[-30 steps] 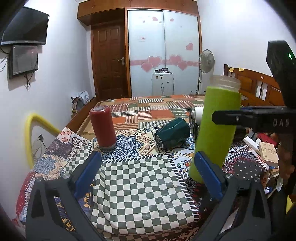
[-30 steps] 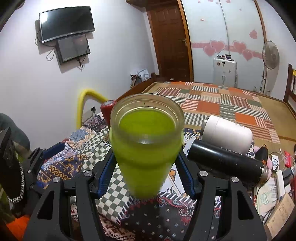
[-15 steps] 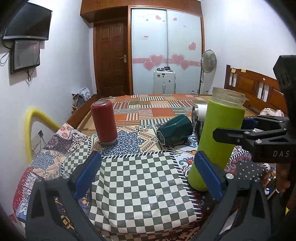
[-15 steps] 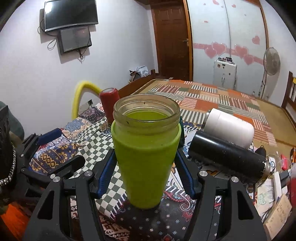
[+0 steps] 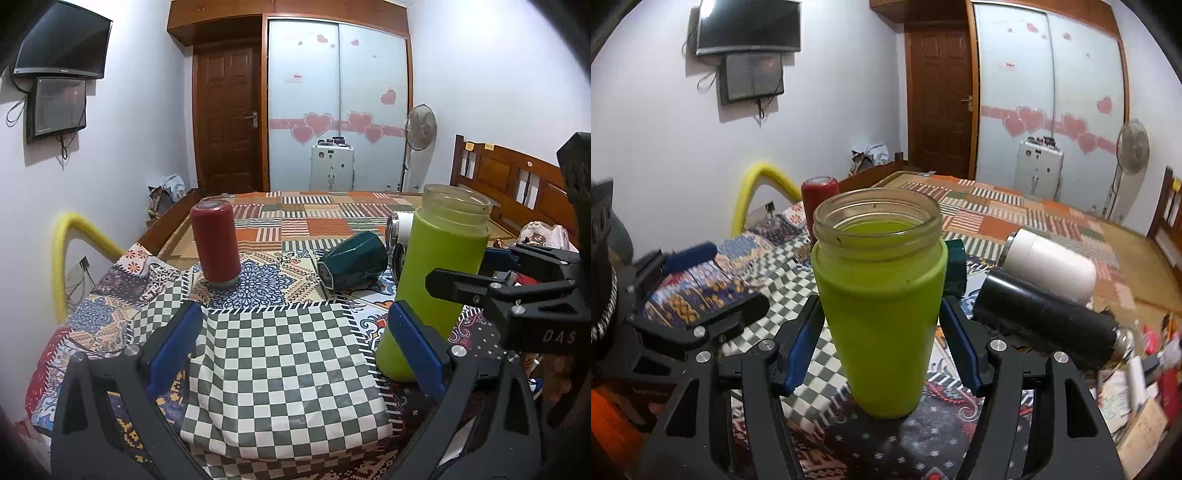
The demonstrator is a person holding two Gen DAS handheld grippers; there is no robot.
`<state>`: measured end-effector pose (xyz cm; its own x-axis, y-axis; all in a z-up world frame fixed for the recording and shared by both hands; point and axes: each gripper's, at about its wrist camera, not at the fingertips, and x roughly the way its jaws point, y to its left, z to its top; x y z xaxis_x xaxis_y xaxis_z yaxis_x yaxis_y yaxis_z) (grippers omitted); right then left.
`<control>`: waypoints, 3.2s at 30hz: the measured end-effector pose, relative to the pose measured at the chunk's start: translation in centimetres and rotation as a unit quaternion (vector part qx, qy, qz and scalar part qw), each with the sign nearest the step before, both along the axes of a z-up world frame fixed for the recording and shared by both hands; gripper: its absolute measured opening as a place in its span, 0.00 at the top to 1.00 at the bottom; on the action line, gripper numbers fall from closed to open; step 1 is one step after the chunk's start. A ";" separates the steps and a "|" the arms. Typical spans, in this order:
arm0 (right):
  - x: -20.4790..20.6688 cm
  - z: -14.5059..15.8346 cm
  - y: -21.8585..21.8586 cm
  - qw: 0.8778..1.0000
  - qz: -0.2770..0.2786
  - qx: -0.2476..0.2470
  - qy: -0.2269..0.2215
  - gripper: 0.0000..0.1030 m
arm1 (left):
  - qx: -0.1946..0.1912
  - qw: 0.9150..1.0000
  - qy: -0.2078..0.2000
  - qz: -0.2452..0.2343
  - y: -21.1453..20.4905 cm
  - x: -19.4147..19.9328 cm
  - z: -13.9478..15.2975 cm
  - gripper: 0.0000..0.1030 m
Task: Flip cup upright
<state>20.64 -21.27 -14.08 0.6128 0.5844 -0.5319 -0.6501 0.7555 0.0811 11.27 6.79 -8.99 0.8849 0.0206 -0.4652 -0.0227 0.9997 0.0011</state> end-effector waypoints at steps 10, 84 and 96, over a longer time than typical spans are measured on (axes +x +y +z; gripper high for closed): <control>-3.0 2.5 -2.7 0.999 -0.014 0.036 -0.028 0.39 | -0.004 0.999 -0.043 0.006 -1.1 -3.3 3.2 0.01; -18.5 8.0 -11.2 0.960 -0.148 0.120 -0.204 0.00 | -0.003 0.981 -0.192 0.000 -7.8 -19.4 10.5 0.00; -18.8 8.2 -11.0 0.959 -0.150 0.118 -0.209 0.00 | -0.007 0.981 -0.192 -0.001 -7.7 -19.4 10.5 0.00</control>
